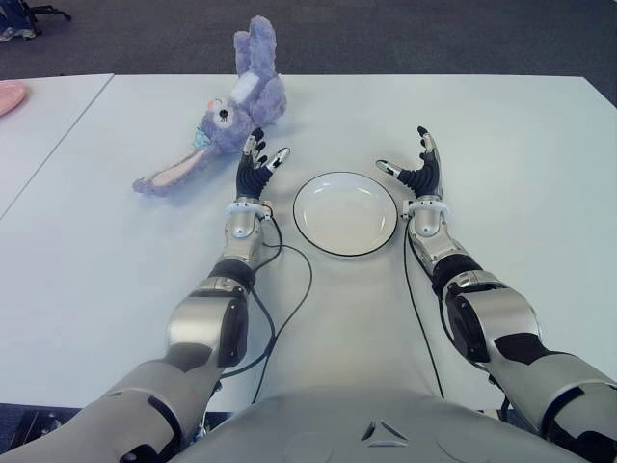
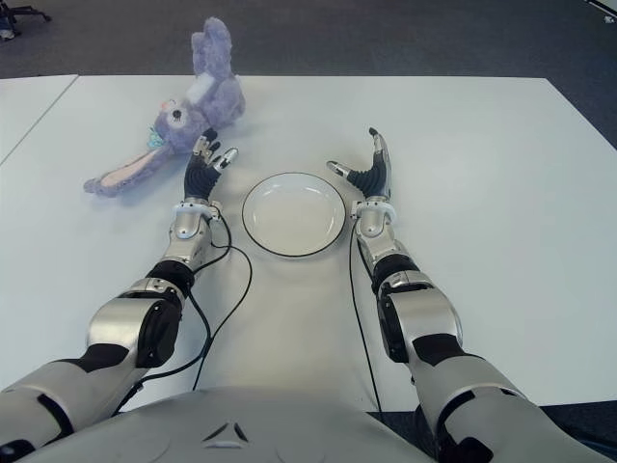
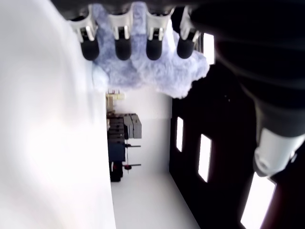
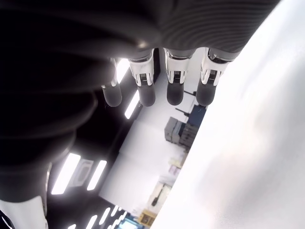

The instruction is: Put the doll into the plate.

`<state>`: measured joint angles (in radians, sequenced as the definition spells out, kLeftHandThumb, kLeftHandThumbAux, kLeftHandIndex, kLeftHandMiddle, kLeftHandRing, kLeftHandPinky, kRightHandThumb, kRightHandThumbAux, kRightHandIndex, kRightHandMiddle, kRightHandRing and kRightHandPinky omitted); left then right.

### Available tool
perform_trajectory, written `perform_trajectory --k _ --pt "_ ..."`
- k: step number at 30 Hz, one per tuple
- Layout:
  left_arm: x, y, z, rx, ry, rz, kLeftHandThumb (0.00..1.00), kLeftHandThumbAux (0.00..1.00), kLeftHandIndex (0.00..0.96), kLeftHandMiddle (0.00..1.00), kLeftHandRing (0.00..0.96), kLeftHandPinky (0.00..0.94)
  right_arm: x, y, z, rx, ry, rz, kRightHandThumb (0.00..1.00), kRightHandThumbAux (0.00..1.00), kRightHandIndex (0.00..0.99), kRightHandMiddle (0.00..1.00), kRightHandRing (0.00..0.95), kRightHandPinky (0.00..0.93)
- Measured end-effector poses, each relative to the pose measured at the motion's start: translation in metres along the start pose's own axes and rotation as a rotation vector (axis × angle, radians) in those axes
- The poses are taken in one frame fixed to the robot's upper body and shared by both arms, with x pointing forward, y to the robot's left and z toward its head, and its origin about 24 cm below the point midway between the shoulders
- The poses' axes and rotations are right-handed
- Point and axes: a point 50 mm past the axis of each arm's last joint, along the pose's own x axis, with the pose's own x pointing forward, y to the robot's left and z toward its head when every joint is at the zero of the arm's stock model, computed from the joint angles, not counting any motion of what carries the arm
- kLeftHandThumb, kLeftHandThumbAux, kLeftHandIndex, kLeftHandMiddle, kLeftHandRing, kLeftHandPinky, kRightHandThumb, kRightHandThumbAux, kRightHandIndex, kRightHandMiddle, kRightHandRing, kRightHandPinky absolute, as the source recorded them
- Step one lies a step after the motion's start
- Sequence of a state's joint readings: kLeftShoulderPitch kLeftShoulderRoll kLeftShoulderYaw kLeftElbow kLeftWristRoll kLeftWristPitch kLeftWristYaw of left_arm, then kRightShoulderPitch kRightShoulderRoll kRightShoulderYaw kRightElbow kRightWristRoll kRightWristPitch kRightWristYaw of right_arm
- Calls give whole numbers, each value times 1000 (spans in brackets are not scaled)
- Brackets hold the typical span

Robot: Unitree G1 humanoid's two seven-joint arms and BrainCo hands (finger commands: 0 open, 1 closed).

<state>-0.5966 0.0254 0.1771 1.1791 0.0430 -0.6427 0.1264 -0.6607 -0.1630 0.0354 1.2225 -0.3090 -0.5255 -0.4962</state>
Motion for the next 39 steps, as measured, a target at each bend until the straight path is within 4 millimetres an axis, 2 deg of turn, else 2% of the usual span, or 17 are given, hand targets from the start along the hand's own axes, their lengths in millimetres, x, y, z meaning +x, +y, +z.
perform_trajectory --k 10,21,30,39 --pt "4 24 23 205 -191 237 0 721 0 0 0 2 1 0 2 11 -6 -3 0 682 3 45 60 96" --pt "-1 47 32 572 -364 420 0 804 7 0 0 0 1 -2 1 5 -8 -18 0 685 0 47 59 94" --pt "9 60 47 783 -455 460 0 789 45 0 0 0 1 -2 1 4 -8 -20 0 710 0 49 60 95" --pt "30 77 79 933 -522 491 33 746 124 0 0 0 1 -2 1 5 -8 -20 0 712 0 50 60 90"
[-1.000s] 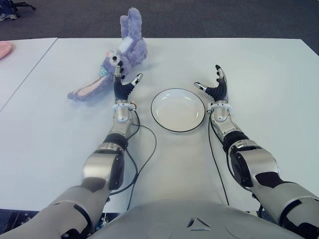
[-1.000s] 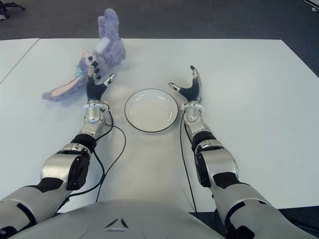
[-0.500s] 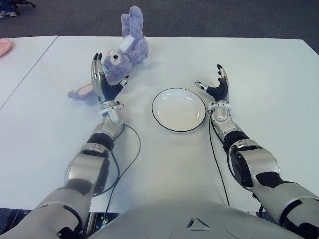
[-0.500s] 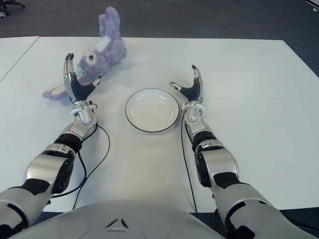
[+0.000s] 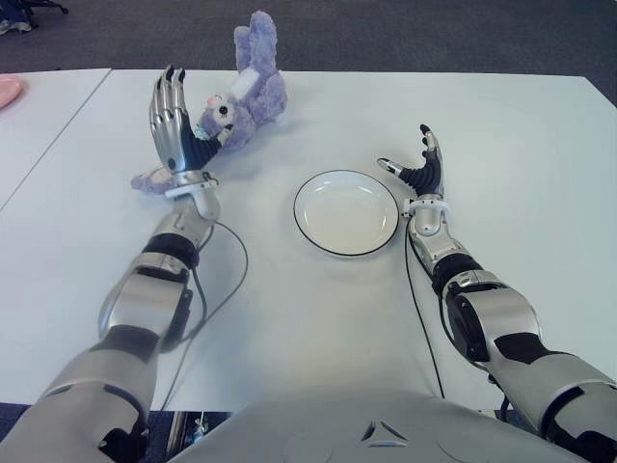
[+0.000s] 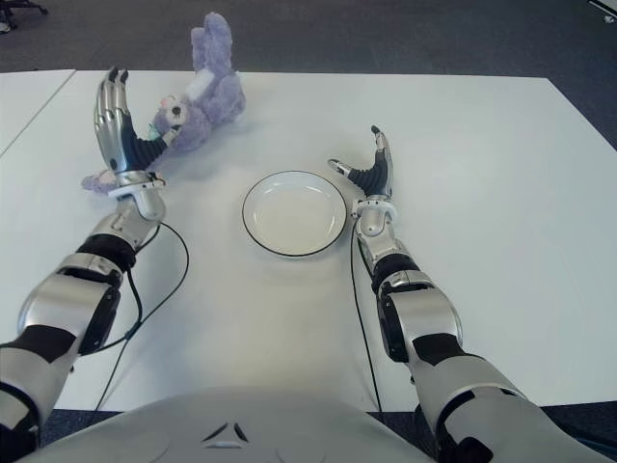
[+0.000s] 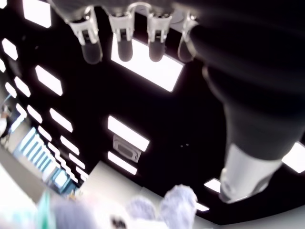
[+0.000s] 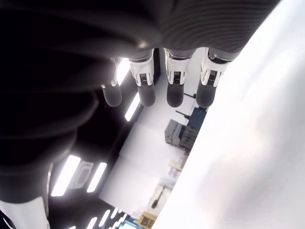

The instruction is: Put the doll into the plate.

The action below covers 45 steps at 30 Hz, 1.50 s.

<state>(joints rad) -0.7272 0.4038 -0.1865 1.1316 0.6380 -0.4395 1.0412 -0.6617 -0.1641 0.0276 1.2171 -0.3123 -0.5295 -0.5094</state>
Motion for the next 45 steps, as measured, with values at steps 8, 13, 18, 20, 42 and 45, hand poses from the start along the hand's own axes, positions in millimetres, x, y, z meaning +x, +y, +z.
perform_trajectory --k 8,13,18,20,42,45 --pt "24 12 -4 131 -63 -31 2 694 119 0 0 0 0 0 0 0 0 0 0 735 0 51 61 97" --pt "30 15 -12 232 -87 -126 0 680 86 0 0 0 0 0 0 2 1 -2 0 744 3 52 65 104" --pt "27 16 -25 327 -84 -246 0 671 69 0 0 0 0 0 0 5 3 -5 0 750 7 52 67 103" --pt "25 16 -31 371 -83 -304 0 671 72 0 0 0 0 0 0 6 4 -5 0 752 8 53 67 101" --pt "9 12 -70 606 91 -981 0 508 56 0 0 0 1 -2 -1 25 17 -4 0 746 27 75 94 145" --pt "10 11 -69 597 123 -1071 0 487 49 0 0 0 1 -3 -2 46 28 -6 0 748 34 82 101 152"
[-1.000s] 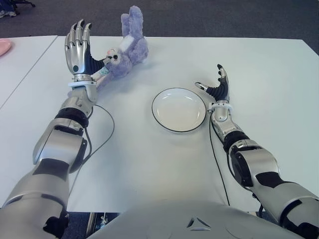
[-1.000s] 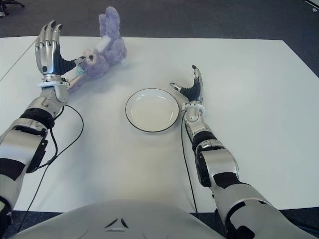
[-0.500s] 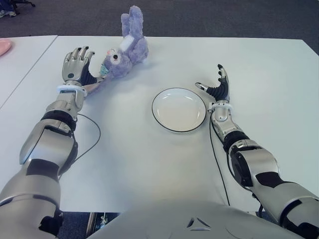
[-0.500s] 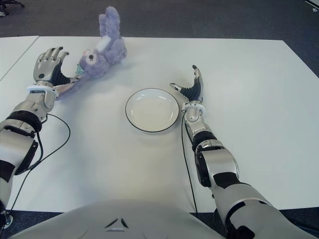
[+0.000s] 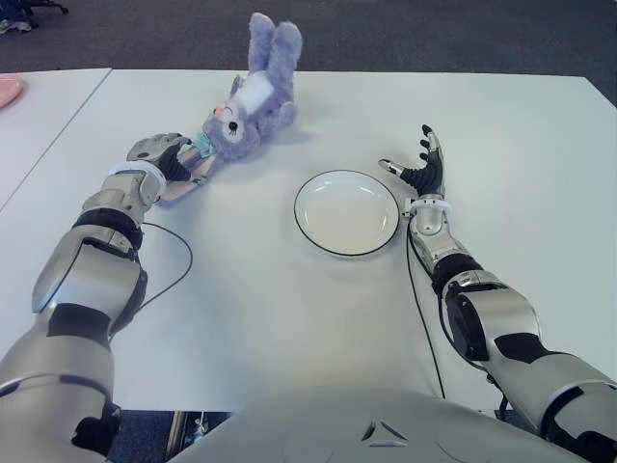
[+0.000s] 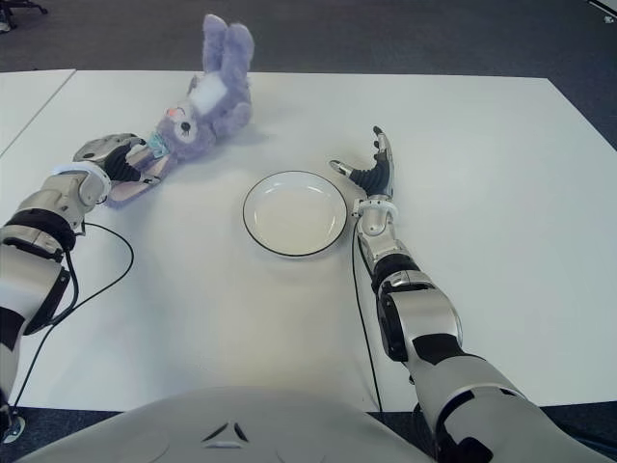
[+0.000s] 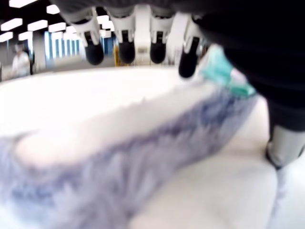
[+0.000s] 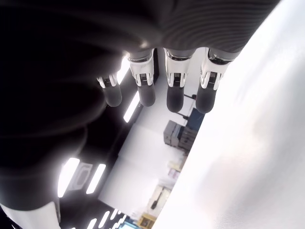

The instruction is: Put the doll into the plate.

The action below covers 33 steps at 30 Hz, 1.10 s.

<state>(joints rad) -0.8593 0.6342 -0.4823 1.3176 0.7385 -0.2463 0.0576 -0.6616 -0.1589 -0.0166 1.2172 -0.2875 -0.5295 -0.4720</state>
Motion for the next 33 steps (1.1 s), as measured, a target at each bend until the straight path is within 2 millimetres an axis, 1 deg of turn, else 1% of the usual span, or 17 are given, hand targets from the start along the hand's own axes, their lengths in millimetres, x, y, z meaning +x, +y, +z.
perform_trajectory --k 9,12,19,24,28,30,32,33 --pt "2 5 4 -35 3 -220 0 460 101 2 0 0 1 -2 -1 36 19 -4 0 763 53 119 141 189" --pt "4 5 8 -43 12 -249 0 461 128 7 0 0 1 -3 -2 40 23 -6 5 783 67 147 170 209" --pt "7 3 17 -111 18 -259 0 453 144 23 0 0 1 -6 -4 66 42 -23 38 816 88 187 209 237" --pt "8 3 20 -218 15 -255 0 427 153 37 0 0 2 -10 -6 97 59 -42 106 867 102 229 270 278" --pt "9 3 24 -328 1 -241 0 432 165 46 0 0 2 -14 -8 117 71 -61 161 895 103 242 291 285" --pt "9 2 26 -383 -7 -233 0 451 184 50 0 0 3 -16 -8 125 76 -70 266 924 97 241 291 284" --pt "9 1 27 -436 -16 -226 0 462 193 50 0 0 3 -17 -9 134 81 -77 330 932 94 240 289 282" --pt "9 0 27 -461 -21 -222 0 465 194 50 0 0 3 -18 -10 138 83 -79 345 934 93 240 289 282"
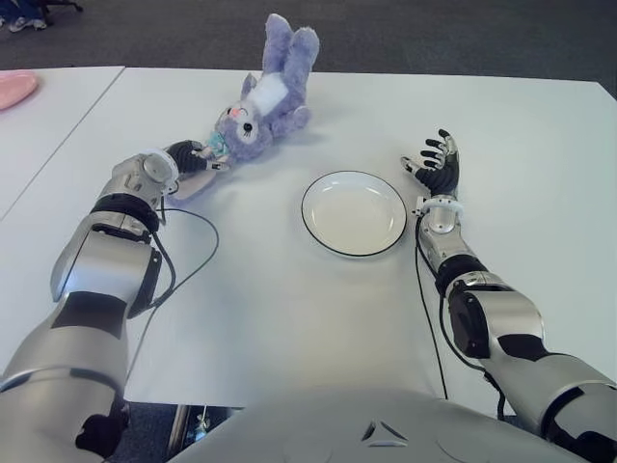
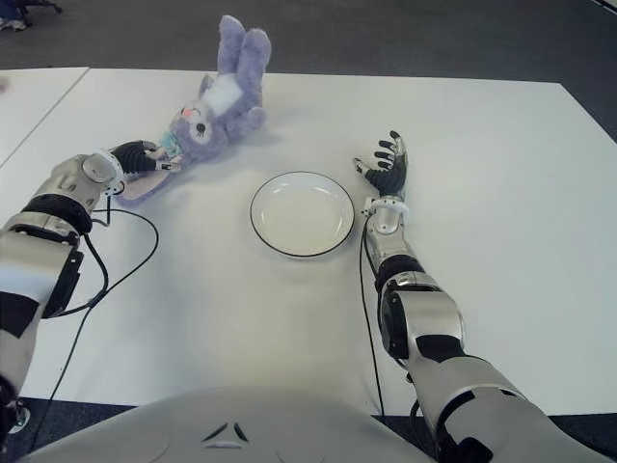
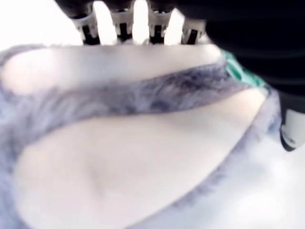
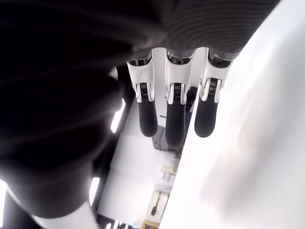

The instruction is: Put the doll into the plate.

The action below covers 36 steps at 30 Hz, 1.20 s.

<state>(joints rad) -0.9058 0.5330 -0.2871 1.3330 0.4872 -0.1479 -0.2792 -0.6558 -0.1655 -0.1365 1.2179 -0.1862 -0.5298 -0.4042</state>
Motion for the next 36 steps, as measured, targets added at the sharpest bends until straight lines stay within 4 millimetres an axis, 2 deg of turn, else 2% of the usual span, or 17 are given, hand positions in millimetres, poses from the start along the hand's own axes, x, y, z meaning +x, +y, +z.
perform_trajectory --k 3,7,8,9,10,11,12,14,17,19,21,22,23,27,29,32,36 --pt "0 -3 -2 -52 -30 5 0 483 199 43 0 0 0 -2 -1 7 5 -5 462 939 86 251 285 253" --pt "-1 -10 -5 -82 -69 10 0 500 216 81 26 31 0 -4 -2 15 11 -15 529 936 85 274 282 225" --pt "-1 -11 -5 -86 -81 15 0 538 241 164 144 161 0 -4 -2 17 12 -17 542 934 85 277 282 223" --pt "-2 -13 -6 -86 -92 22 0 551 250 194 187 208 0 -4 -2 20 14 -20 547 934 85 278 282 222" --pt "-2 -15 -6 -87 -106 32 0 591 270 275 282 319 0 -5 -2 22 15 -22 548 932 85 279 283 232" --pt "-2 -17 -7 -85 -117 42 0 616 284 327 342 390 0 -5 -2 24 16 -23 545 932 85 279 284 238" --pt "-3 -19 -7 -81 -131 56 0 625 288 346 364 416 0 -5 -3 25 17 -24 544 932 86 279 284 240" --pt "-3 -22 -9 -76 -152 79 0 688 351 454 487 525 1 -6 -3 28 19 -27 541 933 87 278 284 236" --pt "-5 -27 -10 -52 -183 132 6 769 505 614 641 666 1 -7 -3 34 22 -29 555 934 92 266 287 246" --pt "-5 -31 -10 -24 -197 172 57 781 550 667 690 720 1 -7 -3 39 24 -26 588 931 95 260 294 251" --pt "-5 -35 -9 -2 -210 216 163 777 591 718 732 756 1 -6 -3 45 26 -20 612 928 100 248 300 269" --pt "-5 -36 -9 6 -217 234 163 777 591 718 732 756 1 -6 -3 46 27 -18 612 928 100 248 300 269" --pt "-5 -38 -8 11 -222 251 237 784 614 744 751 778 1 -6 -3 47 27 -15 599 923 103 246 302 287" --pt "-5 -46 -4 28 -238 317 341 790 650 776 774 804 1 -6 -4 51 29 -8 552 918 108 245 307 330" --pt "-5 -49 -3 35 -243 346 456 786 717 816 811 841 1 -6 -4 53 29 -5 526 912 113 252 312 345" --pt "-4 -53 0 55 -249 386 554 774 771 849 840 865 1 -6 -4 57 31 -1 500 907 118 264 318 358" --pt "-3 -59 4 89 -251 428 614 763 802 868 855 874 1 -6 -4 64 34 -1 478 906 124 271 321 366"
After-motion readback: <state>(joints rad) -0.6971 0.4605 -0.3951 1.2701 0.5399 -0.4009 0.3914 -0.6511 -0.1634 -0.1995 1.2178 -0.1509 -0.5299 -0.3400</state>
